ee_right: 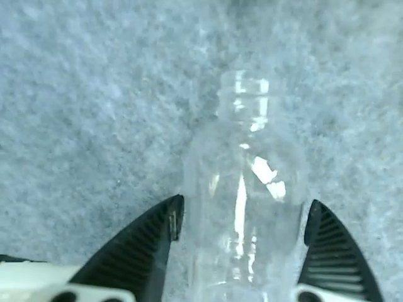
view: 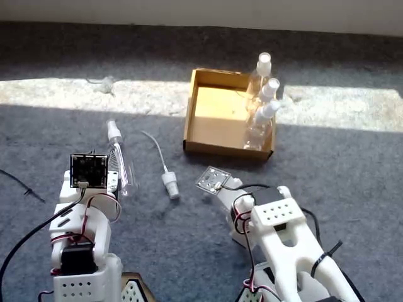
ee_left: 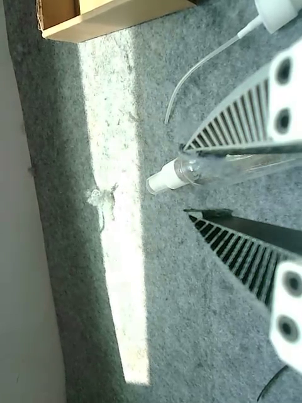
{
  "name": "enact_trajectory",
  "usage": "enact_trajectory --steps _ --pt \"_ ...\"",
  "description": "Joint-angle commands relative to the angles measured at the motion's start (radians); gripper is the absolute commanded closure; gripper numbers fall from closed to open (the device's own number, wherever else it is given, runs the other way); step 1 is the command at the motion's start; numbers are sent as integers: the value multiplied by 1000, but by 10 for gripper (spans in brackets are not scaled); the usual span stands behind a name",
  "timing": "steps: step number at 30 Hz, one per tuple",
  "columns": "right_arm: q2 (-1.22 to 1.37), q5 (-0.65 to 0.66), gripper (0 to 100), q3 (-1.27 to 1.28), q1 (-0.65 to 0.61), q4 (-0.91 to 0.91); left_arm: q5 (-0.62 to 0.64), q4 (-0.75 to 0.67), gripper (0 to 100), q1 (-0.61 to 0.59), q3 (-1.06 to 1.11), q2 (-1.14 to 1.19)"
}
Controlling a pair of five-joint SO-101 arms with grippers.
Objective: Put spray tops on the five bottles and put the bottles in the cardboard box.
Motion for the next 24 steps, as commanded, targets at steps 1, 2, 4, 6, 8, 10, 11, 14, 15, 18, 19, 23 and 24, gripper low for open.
enact_trajectory --steps 1,2,4,6,8,10,11,14,15,18,19,23,24 --pt "-61 2 731 -62 -24 45 -6 -21 870 15 -10 -8" --pt "-65 0 731 -74 -38 53 -6 -21 870 15 -10 -8" --pt "-68 -11 731 -88 -67 47 -6 -21 870 15 -10 -8" --pt "-53 -52 731 -91 -101 42 -6 -21 870 15 -10 -8" --pt "-31 -77 731 -97 -131 15 -6 -21 870 15 -10 -8" --pt "1 -92 731 -101 -147 -10 -6 -21 870 15 -10 -8" --pt "19 -92 731 -107 -148 -21 -6 -21 870 15 -10 -8" --pt "76 -94 731 -122 -147 -48 -6 -21 870 15 -10 -8" --pt "93 -98 731 -127 -147 -58 -6 -21 870 15 -10 -8" --pt "122 -124 731 -128 -147 -102 -6 -21 870 15 -10 -8" --pt "130 -129 731 -128 -147 -113 -6 -21 870 15 -10 -8" --pt "143 -127 757 -128 -147 -119 -6 -21 870 15 -10 -8" --pt "139 -127 779 -128 -147 -119 -6 -21 870 15 -10 -8"
